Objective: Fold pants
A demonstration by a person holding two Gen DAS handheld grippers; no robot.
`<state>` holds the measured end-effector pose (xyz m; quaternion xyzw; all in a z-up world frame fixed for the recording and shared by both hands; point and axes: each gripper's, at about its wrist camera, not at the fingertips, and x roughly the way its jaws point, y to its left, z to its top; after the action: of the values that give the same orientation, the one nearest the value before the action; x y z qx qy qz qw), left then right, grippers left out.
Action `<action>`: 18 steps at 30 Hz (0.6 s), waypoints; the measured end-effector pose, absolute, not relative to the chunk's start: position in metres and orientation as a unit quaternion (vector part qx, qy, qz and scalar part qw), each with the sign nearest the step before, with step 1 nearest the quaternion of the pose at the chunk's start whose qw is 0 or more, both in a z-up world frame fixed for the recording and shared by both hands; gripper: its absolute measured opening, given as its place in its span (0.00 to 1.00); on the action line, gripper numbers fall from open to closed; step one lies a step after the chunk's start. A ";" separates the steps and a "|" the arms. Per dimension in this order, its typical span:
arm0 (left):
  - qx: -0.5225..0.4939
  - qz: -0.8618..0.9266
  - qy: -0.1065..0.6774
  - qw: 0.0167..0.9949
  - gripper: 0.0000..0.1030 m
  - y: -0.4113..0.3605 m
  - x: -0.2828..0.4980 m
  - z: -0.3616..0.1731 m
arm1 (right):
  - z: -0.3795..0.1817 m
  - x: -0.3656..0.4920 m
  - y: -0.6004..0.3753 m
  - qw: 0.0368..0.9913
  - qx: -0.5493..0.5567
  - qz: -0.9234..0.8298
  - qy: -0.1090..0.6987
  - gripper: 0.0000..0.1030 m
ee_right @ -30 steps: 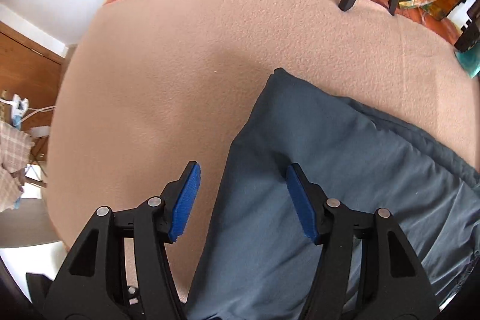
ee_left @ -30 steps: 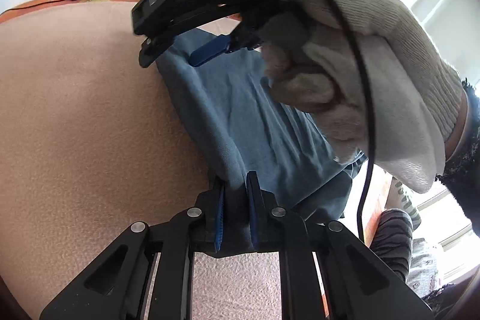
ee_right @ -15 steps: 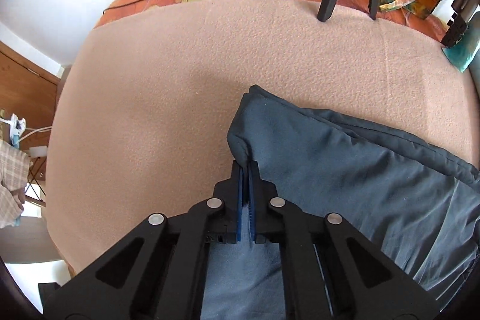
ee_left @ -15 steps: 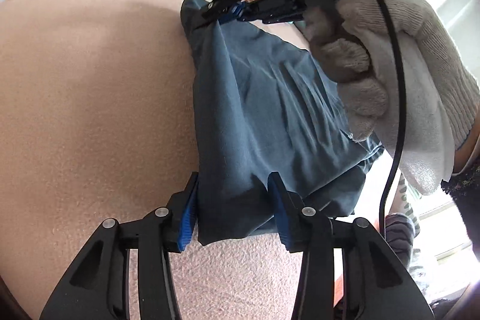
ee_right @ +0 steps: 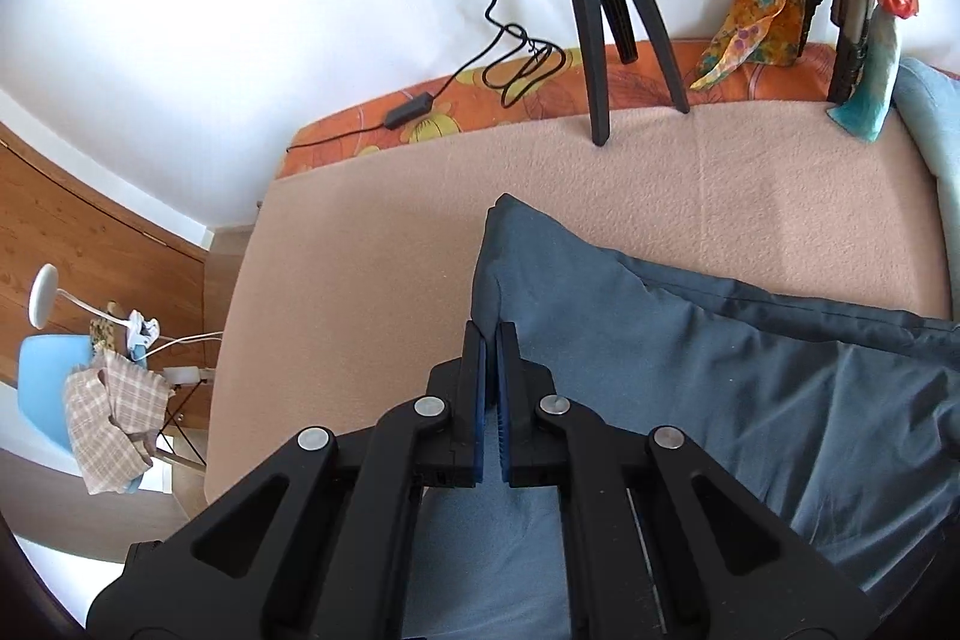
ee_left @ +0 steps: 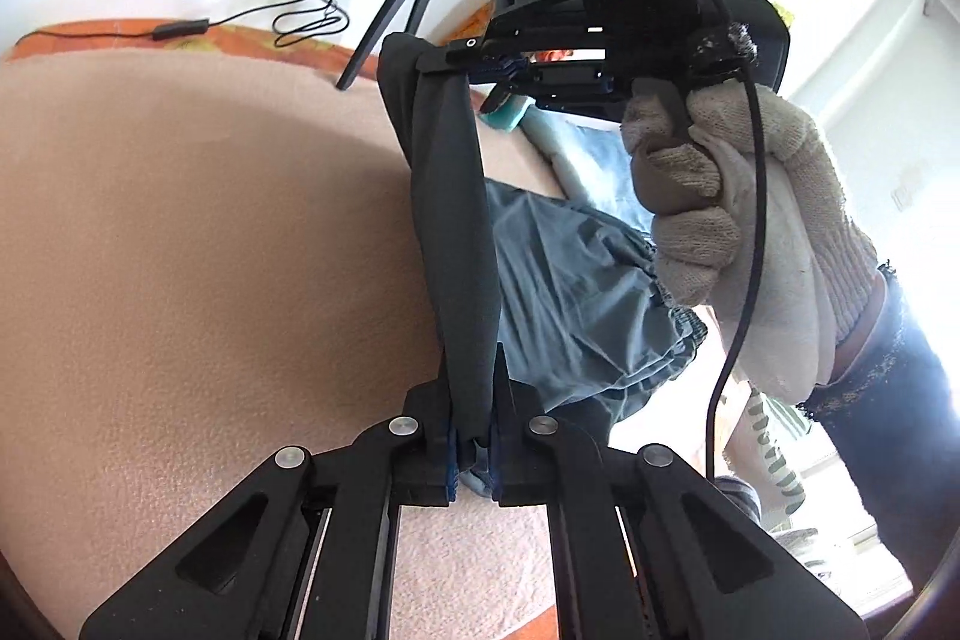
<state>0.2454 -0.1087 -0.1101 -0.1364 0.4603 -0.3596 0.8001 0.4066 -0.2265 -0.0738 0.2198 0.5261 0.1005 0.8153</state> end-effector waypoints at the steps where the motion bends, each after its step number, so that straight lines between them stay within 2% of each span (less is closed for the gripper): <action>1: -0.136 -0.364 0.455 0.801 0.05 -0.111 0.248 -0.103 | -0.067 0.403 -0.235 0.818 0.225 0.102 0.520 0.04; 8: -0.090 -0.410 0.416 0.807 0.05 -0.175 0.227 -0.058 | -0.032 0.381 -0.288 0.830 0.254 0.105 0.485 0.04; 18: -0.062 -0.457 0.403 0.790 0.05 -0.257 0.210 -0.045 | -0.006 0.336 -0.379 0.844 0.280 0.087 0.449 0.04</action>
<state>0.2096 -0.2565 -0.0450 -0.0618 0.4032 -0.4569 0.7905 0.3359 -0.3794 -0.0062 0.2796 0.4488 0.0873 0.8443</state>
